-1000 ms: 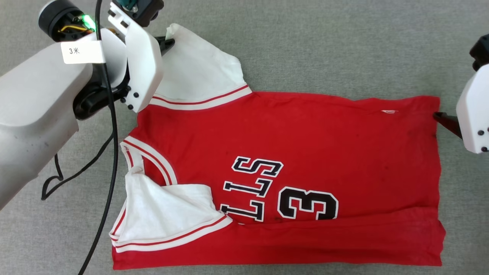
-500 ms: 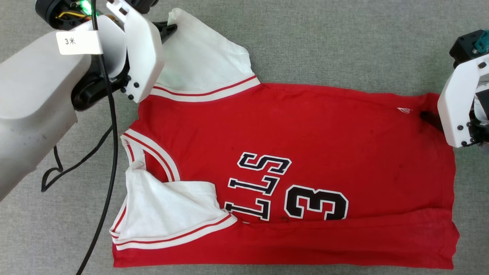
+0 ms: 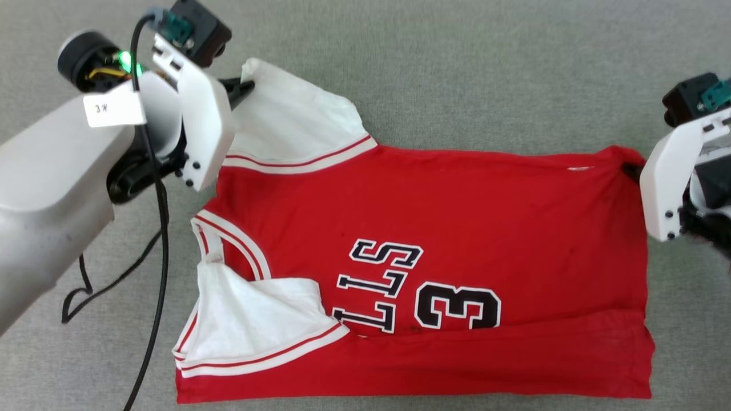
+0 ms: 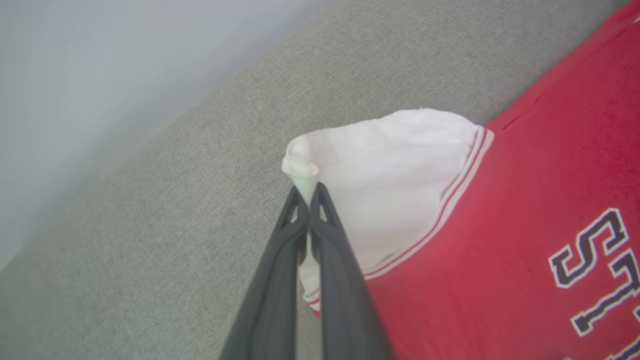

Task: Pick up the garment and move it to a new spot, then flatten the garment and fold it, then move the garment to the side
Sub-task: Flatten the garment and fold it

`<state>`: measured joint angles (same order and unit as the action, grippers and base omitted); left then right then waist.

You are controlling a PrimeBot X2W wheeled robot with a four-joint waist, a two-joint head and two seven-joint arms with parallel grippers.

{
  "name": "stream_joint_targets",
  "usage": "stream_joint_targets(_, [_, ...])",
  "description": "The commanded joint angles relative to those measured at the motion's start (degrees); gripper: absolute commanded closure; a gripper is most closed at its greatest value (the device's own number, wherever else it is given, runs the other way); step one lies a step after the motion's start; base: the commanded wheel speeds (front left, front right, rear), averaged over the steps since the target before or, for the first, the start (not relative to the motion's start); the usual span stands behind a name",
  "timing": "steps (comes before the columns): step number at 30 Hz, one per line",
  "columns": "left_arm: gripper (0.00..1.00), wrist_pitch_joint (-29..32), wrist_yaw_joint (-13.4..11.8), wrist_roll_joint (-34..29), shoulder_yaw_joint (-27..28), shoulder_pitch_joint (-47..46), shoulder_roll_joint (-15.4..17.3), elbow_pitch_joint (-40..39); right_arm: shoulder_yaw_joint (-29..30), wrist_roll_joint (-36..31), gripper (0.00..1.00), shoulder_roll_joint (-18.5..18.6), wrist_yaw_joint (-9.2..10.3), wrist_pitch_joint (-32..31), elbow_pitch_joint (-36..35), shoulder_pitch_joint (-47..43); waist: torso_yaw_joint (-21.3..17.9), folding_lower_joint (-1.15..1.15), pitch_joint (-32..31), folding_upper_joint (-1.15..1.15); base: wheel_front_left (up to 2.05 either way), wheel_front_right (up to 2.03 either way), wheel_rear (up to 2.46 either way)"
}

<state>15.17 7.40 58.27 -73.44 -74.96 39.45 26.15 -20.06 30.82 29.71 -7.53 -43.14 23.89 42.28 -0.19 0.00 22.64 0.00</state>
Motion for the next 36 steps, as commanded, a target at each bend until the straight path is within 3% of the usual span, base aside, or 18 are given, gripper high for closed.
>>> stream_joint_targets(1, [1.00,-1.1,0.0,0.5,0.1,1.8,0.6,-0.2,-0.6,0.7,1.00,0.5,0.09,2.4,-0.3,-2.1,-0.3,0.00,-3.1,0.00,0.00,0.00,0.00])
stream_joint_targets(11, [1.00,-3.8,-1.0,1.2,0.1,10.7,4.9,-5.5,0.7,2.0,1.00,2.2,0.09,11.7,-3.8,-12.3,0.1,0.00,-11.0,0.00,0.00,0.00,0.00])
stream_joint_targets(26, [1.00,-6.3,-9.4,4.4,0.1,33.1,13.1,-20.0,5.7,5.0,1.00,1.9,0.09,13.7,-12.1,-33.7,1.3,0.00,-17.2,0.00,0.00,0.00,0.00])
stream_joint_targets(30, [1.00,-6.5,-10.1,5.4,0.1,37.5,13.1,-20.0,6.3,5.5,1.00,1.5,0.09,13.3,-12.8,-37.1,1.5,0.00,-16.7,0.00,0.00,0.00,0.00])
stream_joint_targets(36, [1.00,-6.8,-9.4,6.4,0.1,41.9,10.4,-15.9,5.4,5.0,1.00,0.2,0.09,13.1,-10.7,-38.6,1.3,0.00,-15.4,0.00,0.00,0.00,0.00])
